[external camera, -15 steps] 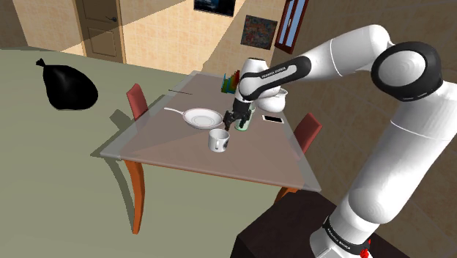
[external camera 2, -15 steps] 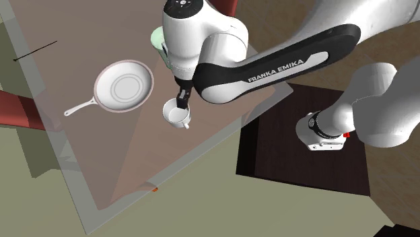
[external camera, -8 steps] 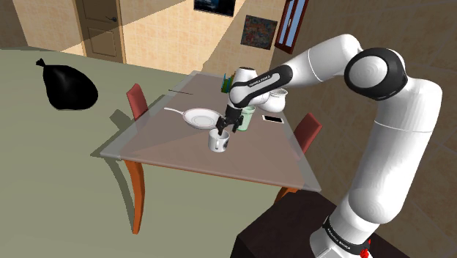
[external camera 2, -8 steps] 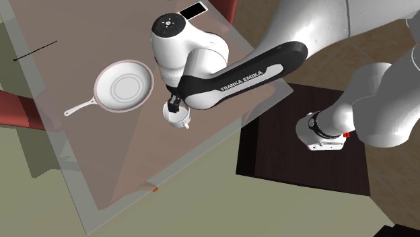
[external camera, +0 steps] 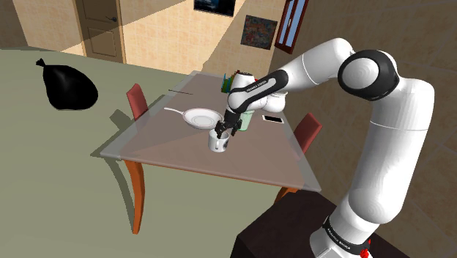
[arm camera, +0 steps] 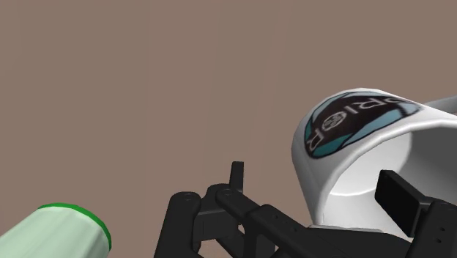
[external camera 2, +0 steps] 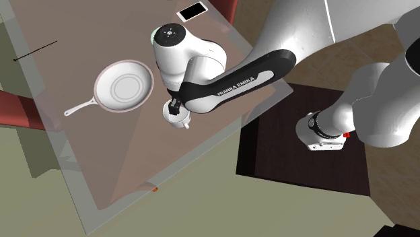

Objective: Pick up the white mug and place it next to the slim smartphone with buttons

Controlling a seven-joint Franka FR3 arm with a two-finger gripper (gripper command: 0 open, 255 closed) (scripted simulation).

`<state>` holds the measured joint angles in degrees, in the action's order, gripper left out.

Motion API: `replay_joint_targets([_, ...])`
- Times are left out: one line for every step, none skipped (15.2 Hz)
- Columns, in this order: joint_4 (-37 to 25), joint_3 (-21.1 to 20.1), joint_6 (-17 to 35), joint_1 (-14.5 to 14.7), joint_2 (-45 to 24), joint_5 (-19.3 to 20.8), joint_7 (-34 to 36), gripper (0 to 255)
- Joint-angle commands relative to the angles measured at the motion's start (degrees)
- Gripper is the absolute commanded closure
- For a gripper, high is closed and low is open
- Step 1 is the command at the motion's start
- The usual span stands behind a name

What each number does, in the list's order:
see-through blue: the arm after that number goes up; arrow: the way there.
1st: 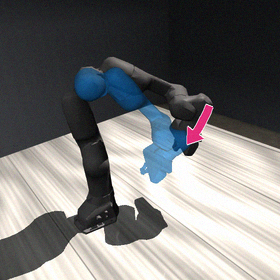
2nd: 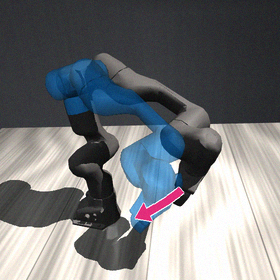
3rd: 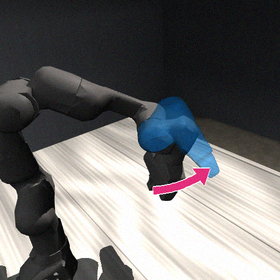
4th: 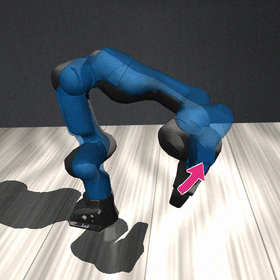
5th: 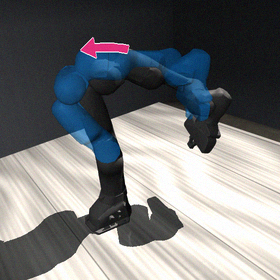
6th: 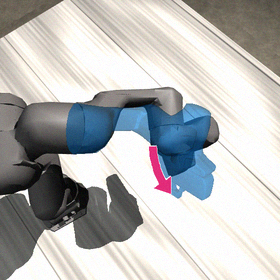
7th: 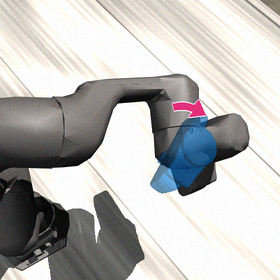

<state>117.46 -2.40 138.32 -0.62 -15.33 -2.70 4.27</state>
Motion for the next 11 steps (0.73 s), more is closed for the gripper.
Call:
replay_joint_targets([0.0,0.0,0.0,0.0,0.0,0.0,0.0,0])
replay_joint_targets([0.0,0.0,0.0,0.0,0.0,0.0,0.0,0])
replay_joint_targets([0.0,0.0,0.0,0.0,0.0,0.0,0.0,0])
replay_joint_targets([0.0,0.0,0.0,0.0,0.0,0.0,0.0,255])
replay_joint_targets([0.0,0.0,0.0,0.0,0.0,0.0,0.0,255])
replay_joint_targets([0.0,0.0,0.0,0.0,0.0,0.0,0.0,255])
replay_joint_targets([0.0,0.0,0.0,0.0,0.0,0.0,0.0,255])
replay_joint_targets([0.0,0.0,0.0,0.0,0.0,0.0,0.0,255])
replay_joint_targets([0.0,0.0,0.0,0.0,0.0,0.0,0.0,255])
replay_joint_targets([0.0,0.0,0.0,0.0,0.0,0.0,0.0,255])
replay_joint_targets([0.0,0.0,0.0,0.0,0.0,0.0,0.0,255])
